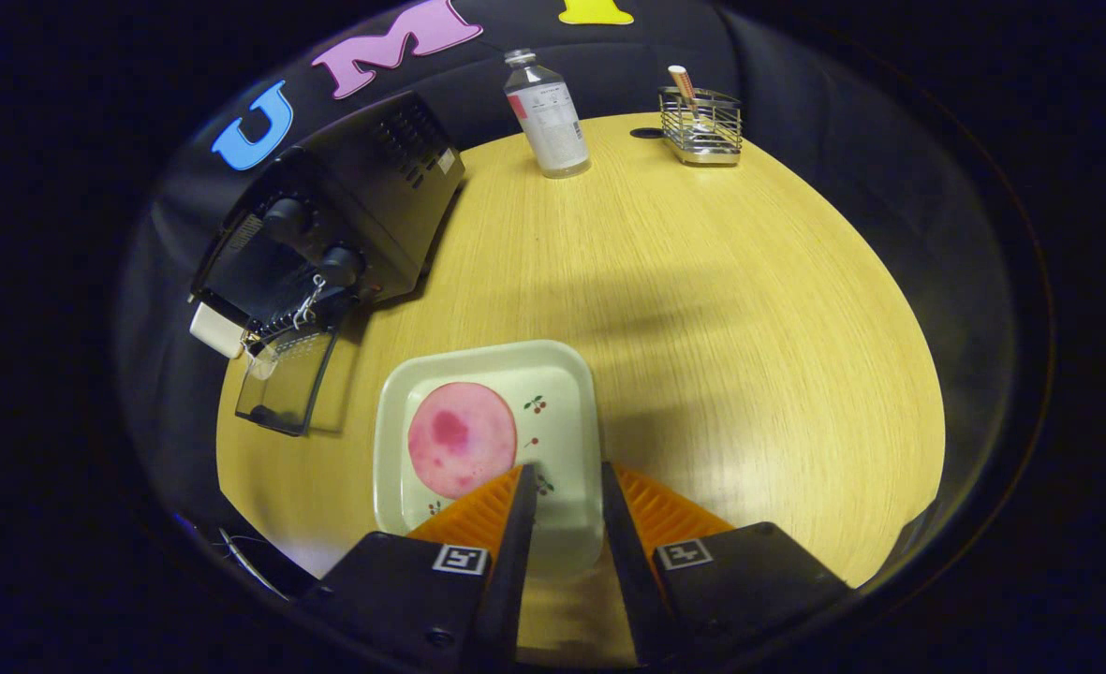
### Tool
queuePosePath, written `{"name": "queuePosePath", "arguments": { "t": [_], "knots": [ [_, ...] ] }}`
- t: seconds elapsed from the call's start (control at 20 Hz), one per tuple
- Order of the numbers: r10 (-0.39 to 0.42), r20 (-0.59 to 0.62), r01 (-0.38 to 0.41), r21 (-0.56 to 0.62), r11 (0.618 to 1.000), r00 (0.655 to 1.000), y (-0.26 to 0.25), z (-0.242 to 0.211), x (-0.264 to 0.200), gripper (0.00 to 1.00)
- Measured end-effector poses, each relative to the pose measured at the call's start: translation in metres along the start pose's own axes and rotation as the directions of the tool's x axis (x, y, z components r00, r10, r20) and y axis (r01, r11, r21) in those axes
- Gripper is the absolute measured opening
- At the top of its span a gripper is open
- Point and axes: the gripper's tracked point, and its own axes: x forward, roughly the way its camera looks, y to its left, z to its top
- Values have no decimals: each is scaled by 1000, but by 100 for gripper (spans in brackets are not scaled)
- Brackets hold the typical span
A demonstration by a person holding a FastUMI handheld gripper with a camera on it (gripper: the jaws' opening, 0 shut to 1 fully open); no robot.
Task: Open the toaster oven, put the food inside, and close the toaster oven door.
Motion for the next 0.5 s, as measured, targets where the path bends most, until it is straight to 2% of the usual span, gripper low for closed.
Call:
{"name": "queuePosePath", "arguments": {
  "t": [0.05,0.1,0.15,0.3,0.45,0.5],
  "knots": [
    [-19,-2,18,-14,1000,1000,-3,-1,1,41],
    [-32,-2,32,-36,999,999,-5,0,1,37],
    [-44,0,44,-55,998,999,-6,-1,1,28],
    [-47,-1,46,-87,995,999,-8,2,2,26],
    [-23,-1,23,-40,999,1000,-12,2,1,15],
    [-12,-14,12,-15,1000,1000,-12,1,0,14]
  ]
}}
